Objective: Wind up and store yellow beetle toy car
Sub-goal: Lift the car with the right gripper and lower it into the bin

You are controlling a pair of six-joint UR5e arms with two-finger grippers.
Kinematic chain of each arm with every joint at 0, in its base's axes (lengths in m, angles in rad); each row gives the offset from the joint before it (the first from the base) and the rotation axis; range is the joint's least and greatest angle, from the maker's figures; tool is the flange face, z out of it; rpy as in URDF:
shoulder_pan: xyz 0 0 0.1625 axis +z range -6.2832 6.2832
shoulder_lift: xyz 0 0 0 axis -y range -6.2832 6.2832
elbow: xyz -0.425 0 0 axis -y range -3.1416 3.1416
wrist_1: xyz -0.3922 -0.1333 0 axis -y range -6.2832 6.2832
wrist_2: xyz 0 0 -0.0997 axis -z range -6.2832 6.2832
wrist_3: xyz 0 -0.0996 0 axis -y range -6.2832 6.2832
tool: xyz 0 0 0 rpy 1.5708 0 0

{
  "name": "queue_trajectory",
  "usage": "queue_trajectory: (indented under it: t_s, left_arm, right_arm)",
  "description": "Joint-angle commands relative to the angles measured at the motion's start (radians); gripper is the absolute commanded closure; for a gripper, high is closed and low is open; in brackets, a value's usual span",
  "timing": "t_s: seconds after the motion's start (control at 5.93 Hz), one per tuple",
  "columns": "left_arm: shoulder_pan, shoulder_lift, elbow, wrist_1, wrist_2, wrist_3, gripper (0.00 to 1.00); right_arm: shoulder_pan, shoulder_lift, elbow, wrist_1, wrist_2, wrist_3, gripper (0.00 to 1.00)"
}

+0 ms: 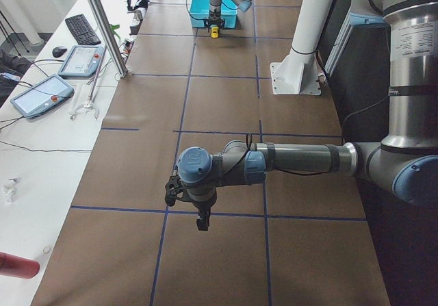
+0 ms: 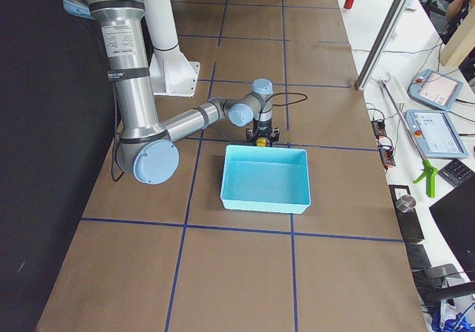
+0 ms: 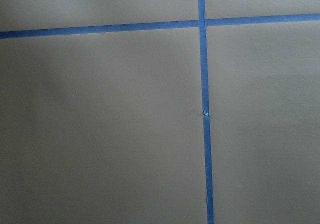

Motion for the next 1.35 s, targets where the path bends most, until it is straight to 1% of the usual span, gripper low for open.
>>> queue_trajectory:
  t_s: [0.0,0.17,0.34,0.51,0.67,0.84,1.18]
  left_arm:
    - [0.000,0.002,0.008,0.000,-0.049,-0.001,0.00]
    - [0.000,0.002,0.011,0.000,-0.050,-0.001,0.00]
    - [0.001,0.000,0.005,0.000,-0.050,-0.001,0.00]
    - [0.000,0.000,0.004,0.000,-0.050,-0.001,0.00]
    - [0.000,0.002,0.007,0.000,-0.050,0.000,0.00]
    - [0.000,0.000,0.005,0.000,-0.050,0.000,0.00]
    - [0.001,0.000,0.004,0.000,-0.050,0.000,0.00]
  right_arm:
    - [0.032,-0.012,0.054,-0.010,0.016,0.001,1.00]
    - [0.044,-0.022,0.230,-0.171,0.012,0.001,1.00]
    - [0.093,-0.018,0.414,-0.381,0.014,-0.001,1.00]
    - [0.169,-0.042,0.512,-0.475,0.015,-0.065,1.00]
    - [0.200,-0.141,0.519,-0.478,0.011,-0.229,1.00]
    - [0.237,-0.204,0.467,-0.464,0.009,-0.293,1.00]
    - [0.236,-0.222,0.233,-0.185,0.013,-0.289,1.00]
